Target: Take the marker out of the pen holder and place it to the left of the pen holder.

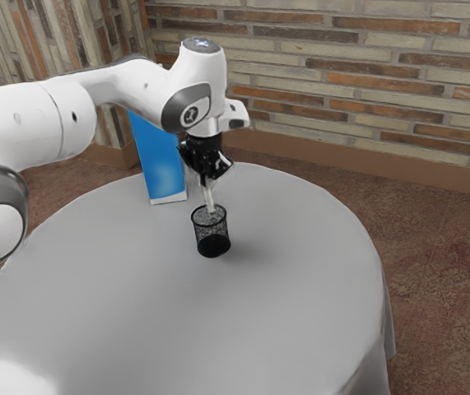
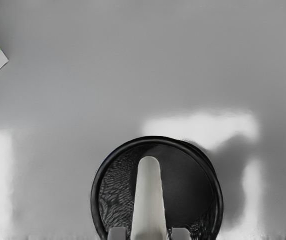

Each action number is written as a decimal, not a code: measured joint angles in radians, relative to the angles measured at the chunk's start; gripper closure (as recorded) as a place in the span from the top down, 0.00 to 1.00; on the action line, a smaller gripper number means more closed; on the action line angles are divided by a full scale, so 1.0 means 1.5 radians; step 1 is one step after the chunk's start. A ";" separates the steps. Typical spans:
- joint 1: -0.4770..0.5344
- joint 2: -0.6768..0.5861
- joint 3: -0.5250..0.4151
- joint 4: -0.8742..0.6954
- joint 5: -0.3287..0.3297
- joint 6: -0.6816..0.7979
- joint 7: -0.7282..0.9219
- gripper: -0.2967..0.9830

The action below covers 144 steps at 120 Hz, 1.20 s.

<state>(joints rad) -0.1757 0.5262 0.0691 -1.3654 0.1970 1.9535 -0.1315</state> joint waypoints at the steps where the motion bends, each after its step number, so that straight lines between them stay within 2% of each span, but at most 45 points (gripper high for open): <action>1: 0.000 -0.011 0.000 -0.005 0.000 -0.002 0.000 0.17; 10: -0.001 -0.094 0.001 -0.047 0.000 -0.017 0.000 0.17; 20: -0.001 -0.122 0.044 -0.063 -0.004 -0.028 0.000 0.16; 41: 0.002 -0.056 0.096 -0.067 -0.015 -0.027 0.001 0.16; 80: 0.010 -0.002 0.117 -0.092 -0.025 0.008 0.003 0.16; 101: 0.010 -0.001 0.119 -0.092 -0.039 0.013 0.011 0.45; 111: 0.010 -0.003 0.120 -0.092 -0.042 0.014 0.015 0.55; 124: 0.009 -0.022 0.119 -0.096 -0.045 0.013 0.019 0.64; 144: 0.005 -0.180 0.110 -0.193 -0.046 0.012 0.025 0.71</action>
<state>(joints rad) -0.1681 0.2569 0.2338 -1.6553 0.1279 1.9719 -0.0948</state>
